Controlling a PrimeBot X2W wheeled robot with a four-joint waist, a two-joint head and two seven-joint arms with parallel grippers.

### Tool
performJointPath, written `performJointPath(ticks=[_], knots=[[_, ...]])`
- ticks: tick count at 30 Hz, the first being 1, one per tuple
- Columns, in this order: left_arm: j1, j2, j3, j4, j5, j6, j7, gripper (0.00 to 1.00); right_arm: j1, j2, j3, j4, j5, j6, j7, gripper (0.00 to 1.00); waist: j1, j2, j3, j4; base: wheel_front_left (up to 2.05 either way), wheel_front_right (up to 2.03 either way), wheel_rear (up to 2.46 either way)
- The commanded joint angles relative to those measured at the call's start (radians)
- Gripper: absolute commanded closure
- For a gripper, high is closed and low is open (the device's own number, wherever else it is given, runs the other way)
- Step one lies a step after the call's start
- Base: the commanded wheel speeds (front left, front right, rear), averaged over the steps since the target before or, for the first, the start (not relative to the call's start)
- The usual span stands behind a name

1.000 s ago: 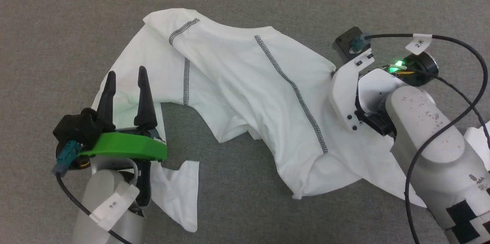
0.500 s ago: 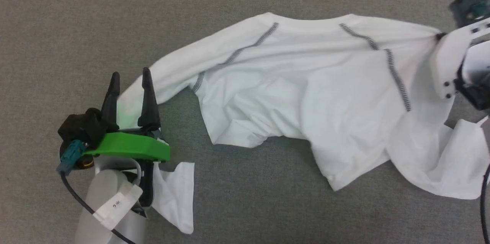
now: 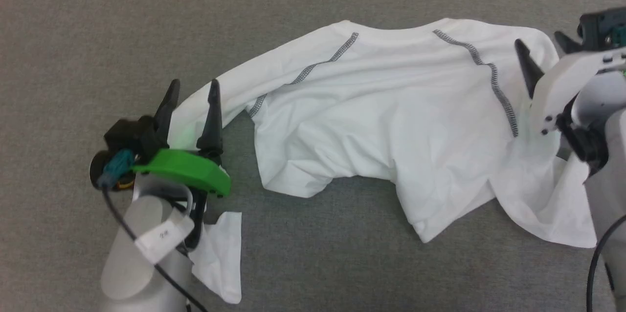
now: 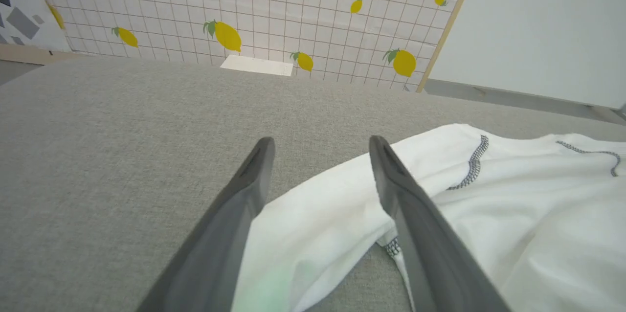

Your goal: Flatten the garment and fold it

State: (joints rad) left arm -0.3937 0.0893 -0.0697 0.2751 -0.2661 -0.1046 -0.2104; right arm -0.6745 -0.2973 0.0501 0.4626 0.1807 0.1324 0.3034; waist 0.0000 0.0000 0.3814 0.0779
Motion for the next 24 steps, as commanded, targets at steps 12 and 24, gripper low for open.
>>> performJointPath(ticks=[12, 24], knots=[[-0.323, 0.375, -0.414, 0.044, -0.28, -0.026, 0.447, 0.0, 0.279, 0.128, -0.013, -0.38, 0.063, -0.002, -0.114, 0.0, 0.0, 0.0, -0.009, -0.177, 0.0, 0.0, 0.0], [-0.49, 0.609, -0.619, 0.097, -0.559, -0.026, 0.772, 0.0, 0.321, 0.188, 0.005, -0.467, 0.062, -0.002, -0.135, 0.0, 0.0, 0.0, 0.062, -0.289, 0.0, 0.0, 0.0]])
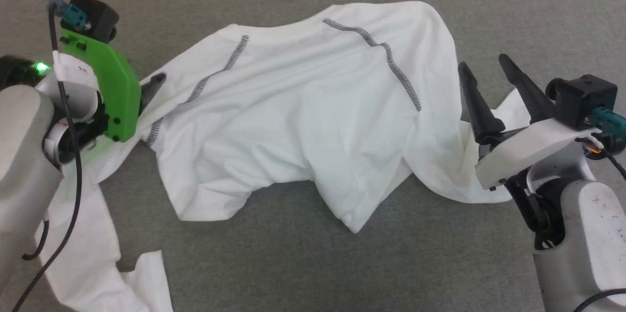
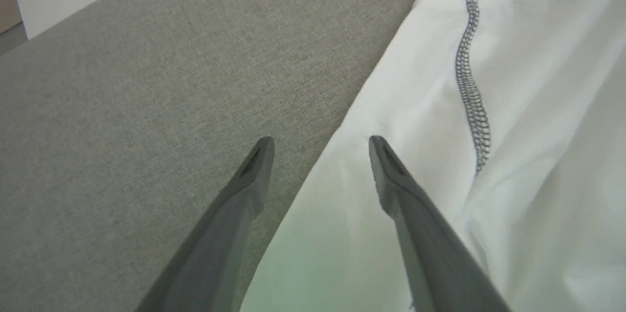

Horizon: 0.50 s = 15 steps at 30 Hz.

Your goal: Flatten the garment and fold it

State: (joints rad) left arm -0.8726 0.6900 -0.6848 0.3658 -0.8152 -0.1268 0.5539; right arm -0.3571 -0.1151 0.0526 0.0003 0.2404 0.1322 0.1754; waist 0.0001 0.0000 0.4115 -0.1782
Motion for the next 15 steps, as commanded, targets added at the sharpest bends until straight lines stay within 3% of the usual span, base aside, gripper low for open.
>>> performJointPath(ticks=[1, 8, 9, 11, 15], knots=[[-0.014, 0.013, -0.009, 0.017, -0.022, -0.004, 0.032, 0.0, 0.0, 0.009, 0.005, -0.006, 0.003, -0.002, -0.009, 0.0, -0.0001, 0.0, 0.038, -0.039, 0.0, 0.0, 0.0], [0.002, 0.019, -0.026, 0.054, -0.098, 0.02, 0.183, 0.0, -0.014, 0.018, 0.007, 0.008, 0.007, -0.002, -0.024, 0.0, -0.0001, 0.0, 0.06, -0.054, 0.0, 0.0, 0.0], [0.002, 0.026, -0.033, 0.05, -0.092, 0.026, 0.199, 0.57, -0.019, 0.018, 0.006, 0.012, 0.007, -0.002, -0.025, 0.0, -0.0001, 0.0, 0.063, -0.054, 0.0, 0.0, 0.0], [0.005, 0.028, -0.034, 0.048, -0.101, 0.04, 0.223, 1.0, -0.03, 0.018, 0.007, 0.017, 0.006, -0.002, -0.024, 0.0, -0.0001, 0.0, 0.068, -0.053, 0.0, 0.0, 0.0], [-0.005, 0.039, -0.037, 0.018, -0.085, 0.049, 0.223, 1.0, -0.064, 0.004, 0.018, 0.032, 0.0, -0.002, -0.016, 0.0, -0.0001, 0.0, 0.076, -0.041, 0.0, 0.0, 0.0]])
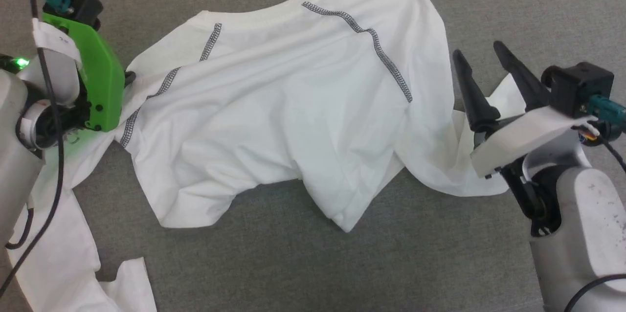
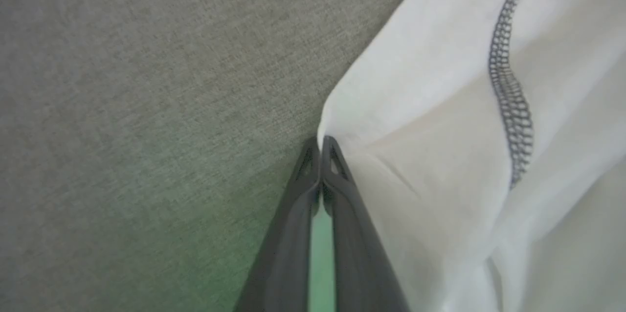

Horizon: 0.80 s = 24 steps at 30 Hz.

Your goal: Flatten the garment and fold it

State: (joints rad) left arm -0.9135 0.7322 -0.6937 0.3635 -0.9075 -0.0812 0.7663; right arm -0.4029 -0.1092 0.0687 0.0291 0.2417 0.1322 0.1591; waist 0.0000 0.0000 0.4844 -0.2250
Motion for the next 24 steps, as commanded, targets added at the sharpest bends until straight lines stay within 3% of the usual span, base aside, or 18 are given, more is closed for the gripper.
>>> performJointPath(ticks=[1, 6, 11, 18, 23, 24], knots=[[0.027, 0.002, -0.029, 0.011, 0.024, 0.001, -0.006, 1.0, -0.028, -0.006, 0.004, 0.008, -0.002, -0.002, 0.003, 0.0, 0.0, 0.0, 0.005, 0.011, 0.0, 0.0, 0.0], [-0.028, 0.03, -0.032, -0.007, 0.165, 0.009, -0.174, 1.0, -0.103, -0.04, 0.021, 0.05, -0.009, -0.002, 0.023, 0.0, 0.0, 0.0, 0.011, 0.042, 0.0, 0.0, 0.0], [-0.062, 0.013, -0.032, 0.031, 0.262, 0.047, -0.327, 1.0, -0.225, -0.068, 0.056, 0.165, -0.023, -0.002, 0.073, 0.0, 0.0, 0.0, 0.022, 0.075, 0.0, 0.0, 0.0], [-0.086, -0.053, -0.039, 0.093, 0.255, 0.028, -0.387, 1.0, -0.414, -0.094, 0.176, 0.391, 0.0, -0.002, 0.231, 0.0, 0.0, 0.0, 0.05, 0.121, 0.0, 0.0, 0.0], [-0.111, -0.085, -0.051, 0.137, 0.254, 0.011, -0.405, 1.0, -0.504, -0.096, 0.181, 0.555, -0.073, -0.002, 0.391, 0.0, 0.0, 0.0, 0.06, 0.146, 0.0, 0.0, 0.0], [-0.113, -0.089, -0.052, 0.146, 0.252, 0.008, -0.408, 1.0, -0.511, -0.092, 0.19, 0.576, -0.072, -0.002, 0.432, 0.12, 0.0, 0.0, 0.059, 0.148, 0.0, 0.0, 0.0]])
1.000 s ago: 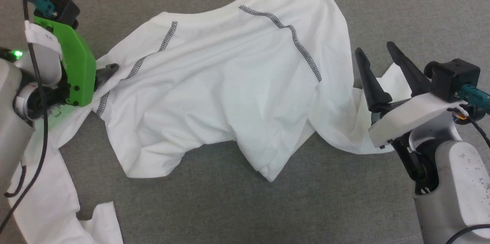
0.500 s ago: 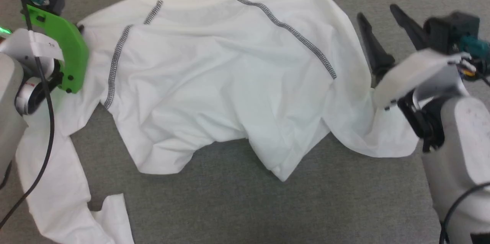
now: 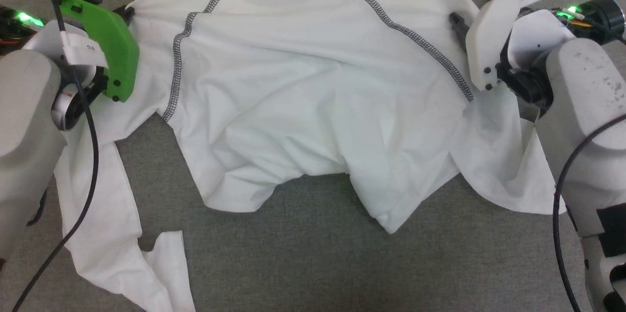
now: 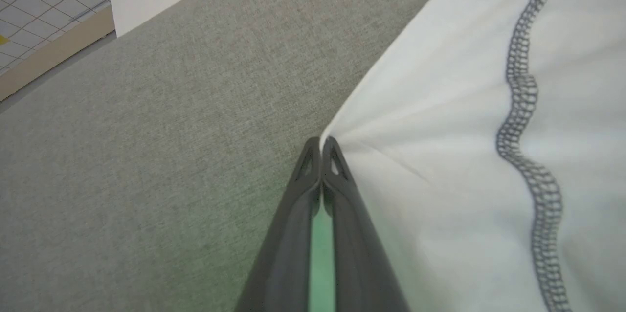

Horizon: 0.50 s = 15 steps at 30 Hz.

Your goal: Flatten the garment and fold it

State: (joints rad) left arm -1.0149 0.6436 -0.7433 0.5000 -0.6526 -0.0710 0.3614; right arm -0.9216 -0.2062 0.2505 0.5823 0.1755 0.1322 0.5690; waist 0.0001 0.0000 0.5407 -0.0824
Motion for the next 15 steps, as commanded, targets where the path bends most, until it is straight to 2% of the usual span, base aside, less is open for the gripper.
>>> performJointPath(ticks=[1, 2, 3, 4, 10, 15], knots=[[-0.013, -0.004, -0.004, 0.016, -0.004, -0.005, -0.006, 1.0, 0.003, 0.007, 0.013, 0.034, -0.004, -0.002, 0.05, 0.45, -0.0001, 0.0, 0.002, 0.007, 0.0, 0.0, 0.0], [-0.014, -0.007, -0.006, 0.023, -0.006, -0.008, -0.009, 1.0, -0.003, 0.006, 0.018, 0.044, -0.003, -0.002, 0.08, 0.74, -0.0001, 0.0, 0.0, 0.009, 0.0, 0.0, 0.0], [-0.014, -0.01, -0.008, 0.027, -0.008, -0.01, -0.011, 1.0, -0.006, 0.003, 0.026, 0.049, -0.003, -0.002, 0.103, 0.93, -0.0001, 0.0, -0.003, 0.01, 0.0, 0.0, 0.0], [-0.014, -0.012, -0.011, 0.032, -0.009, -0.013, -0.013, 1.0, -0.009, -0.002, 0.035, 0.051, -0.004, -0.002, 0.127, 1.0, -0.0001, 0.0, -0.006, 0.01, 0.0, 0.0, 0.0], [-0.032, -0.017, -0.012, 0.049, -0.004, -0.022, -0.06, 1.0, -0.044, -0.035, 0.07, 0.012, 0.003, -0.002, 0.134, 1.0, -0.0001, 0.0, -0.021, 0.005, 0.0, 0.0, 0.0], [-0.08, -0.021, 0.019, 0.043, 0.02, 0.008, -0.159, 1.0, -0.113, -0.073, 0.066, -0.026, -0.012, -0.002, 0.072, 1.0, -0.0001, 0.0, -0.029, 0.005, 0.0, 0.0, 0.0]])
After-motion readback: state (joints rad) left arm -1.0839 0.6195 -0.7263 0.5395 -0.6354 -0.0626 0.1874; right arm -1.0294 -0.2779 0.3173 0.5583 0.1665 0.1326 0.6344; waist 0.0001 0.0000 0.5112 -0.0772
